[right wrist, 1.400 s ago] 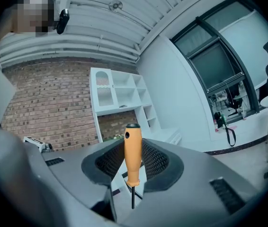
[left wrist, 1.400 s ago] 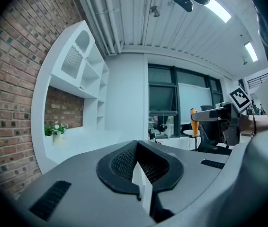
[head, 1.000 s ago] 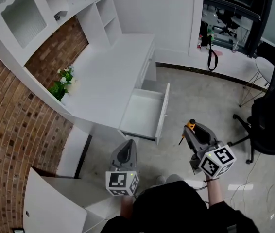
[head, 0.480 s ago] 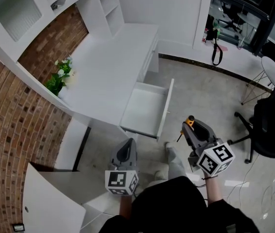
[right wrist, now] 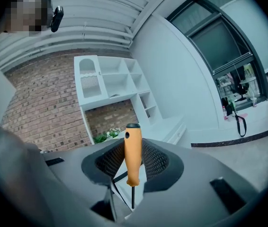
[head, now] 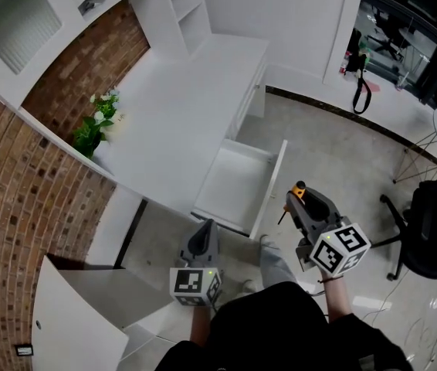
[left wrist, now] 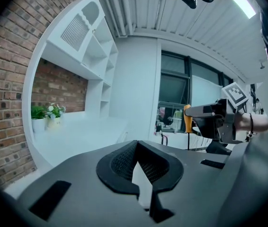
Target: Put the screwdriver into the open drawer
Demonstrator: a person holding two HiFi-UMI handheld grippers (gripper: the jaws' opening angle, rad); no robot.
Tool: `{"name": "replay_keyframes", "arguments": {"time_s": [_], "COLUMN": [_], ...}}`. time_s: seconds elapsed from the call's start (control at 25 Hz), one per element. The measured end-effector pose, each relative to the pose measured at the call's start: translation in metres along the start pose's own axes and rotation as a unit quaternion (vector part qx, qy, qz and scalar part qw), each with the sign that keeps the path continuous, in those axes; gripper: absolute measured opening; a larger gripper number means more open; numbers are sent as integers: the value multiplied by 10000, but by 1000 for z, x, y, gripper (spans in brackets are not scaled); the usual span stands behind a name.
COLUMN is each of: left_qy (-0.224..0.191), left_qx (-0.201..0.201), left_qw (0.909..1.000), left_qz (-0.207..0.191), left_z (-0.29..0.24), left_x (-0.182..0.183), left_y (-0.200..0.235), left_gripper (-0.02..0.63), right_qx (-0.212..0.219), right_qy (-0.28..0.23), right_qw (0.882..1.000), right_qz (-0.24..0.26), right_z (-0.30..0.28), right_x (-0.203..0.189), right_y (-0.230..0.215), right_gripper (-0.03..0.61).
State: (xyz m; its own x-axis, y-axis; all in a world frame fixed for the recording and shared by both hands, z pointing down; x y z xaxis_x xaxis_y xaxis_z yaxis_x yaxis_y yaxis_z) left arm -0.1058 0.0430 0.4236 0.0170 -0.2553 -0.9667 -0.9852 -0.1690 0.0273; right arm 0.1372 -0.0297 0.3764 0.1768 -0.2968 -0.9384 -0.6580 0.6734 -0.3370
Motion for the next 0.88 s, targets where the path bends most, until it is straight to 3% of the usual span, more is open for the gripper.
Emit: {"name": "replay_keyframes", "arguments": {"time_s": [0.56,0.88], "left_qy": [209,526], "left_qx": [832,1095], "left_qw": [9953,9901], "left_qz": [446,697], "left_z": [-81,-114], "left_x": [11,-5], "left_y": [-7,-12], "left_gripper": [9,8], "right_qx": [725,1147], "right_qy": [554,1177], "right_qw": [9957,9860], "right_qz": [-151,-278], "right_z": [-87,-130], "right_x": [24,5], "right_y": [-83,-111], "right_gripper": [112,112]}}
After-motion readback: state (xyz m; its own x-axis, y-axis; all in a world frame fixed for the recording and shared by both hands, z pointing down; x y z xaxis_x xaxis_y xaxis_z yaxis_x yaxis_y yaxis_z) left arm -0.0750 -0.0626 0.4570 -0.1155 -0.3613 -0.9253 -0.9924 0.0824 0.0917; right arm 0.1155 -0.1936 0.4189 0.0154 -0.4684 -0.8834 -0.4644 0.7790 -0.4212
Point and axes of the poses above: the fingertips, and each gripper's own axes: z backward along the fingers, y to its left, x out of its top, the point moved 6 cm from there along z, backward along the fingers, and after that the axes turned 7 degrees about x, right-handed, at the moved point
